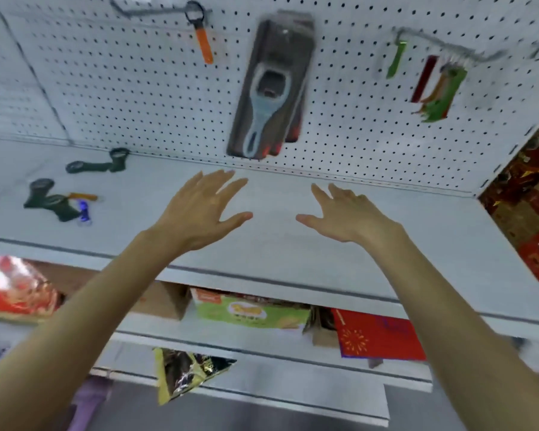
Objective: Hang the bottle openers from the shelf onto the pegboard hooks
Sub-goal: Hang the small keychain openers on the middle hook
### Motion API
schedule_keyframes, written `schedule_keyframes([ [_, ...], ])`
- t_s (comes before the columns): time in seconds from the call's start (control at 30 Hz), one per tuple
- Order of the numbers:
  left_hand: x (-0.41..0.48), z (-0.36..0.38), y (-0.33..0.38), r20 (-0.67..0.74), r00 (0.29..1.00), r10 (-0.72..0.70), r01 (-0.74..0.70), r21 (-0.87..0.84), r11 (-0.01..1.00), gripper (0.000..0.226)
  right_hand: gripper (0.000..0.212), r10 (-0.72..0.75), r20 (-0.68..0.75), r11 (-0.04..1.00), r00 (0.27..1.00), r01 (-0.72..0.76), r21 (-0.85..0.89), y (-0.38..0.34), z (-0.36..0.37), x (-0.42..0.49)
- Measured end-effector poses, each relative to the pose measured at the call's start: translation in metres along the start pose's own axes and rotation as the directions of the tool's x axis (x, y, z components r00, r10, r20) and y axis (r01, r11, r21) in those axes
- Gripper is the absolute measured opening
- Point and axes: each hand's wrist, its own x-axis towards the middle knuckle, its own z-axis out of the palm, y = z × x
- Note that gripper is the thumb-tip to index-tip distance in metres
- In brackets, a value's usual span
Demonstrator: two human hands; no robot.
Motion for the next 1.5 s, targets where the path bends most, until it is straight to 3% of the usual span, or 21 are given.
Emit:
schedule_keyframes([
  [0.33,-0.068,0.012,-0.155,0.051,0.977,-0.207,0.209,-0.053,0.976,0.070,0.086,-0.151,0.211,0.988,0.966,0.150,0.020,-0.162,-0.001,0.077],
  [0.53,-0.080,0.026,-0.215,0.052,0.939,-0.339,0.341,-0.026,0.940,0.077,0.086,-0.281,0.185,0.959,0.942,0.284,0.010,-0.219,-0.002,0.134],
  [0.7,-0.080,0.029,-0.257,0.053,0.924,-0.379,0.381,-0.035,0.924,0.077,0.086,-0.307,0.200,0.950,0.930,0.311,0.011,-0.250,-0.003,0.166],
  [0.97,-0.076,0.045,-0.345,0.096,0.920,-0.380,0.386,-0.055,0.921,0.079,0.091,-0.310,0.210,0.951,0.927,0.305,0.055,-0.312,0.006,0.216],
  [1.23,-0.084,0.066,-0.436,0.189,0.940,-0.282,0.304,-0.099,0.947,0.073,0.091,-0.314,0.211,0.937,0.926,0.266,0.229,-0.393,0.026,0.245],
  [1.5,-0.090,0.097,-0.493,0.218,0.959,-0.179,0.230,-0.241,0.943,0.079,0.060,-0.248,0.000,0.872,0.969,0.223,0.435,-0.438,0.047,0.252],
])
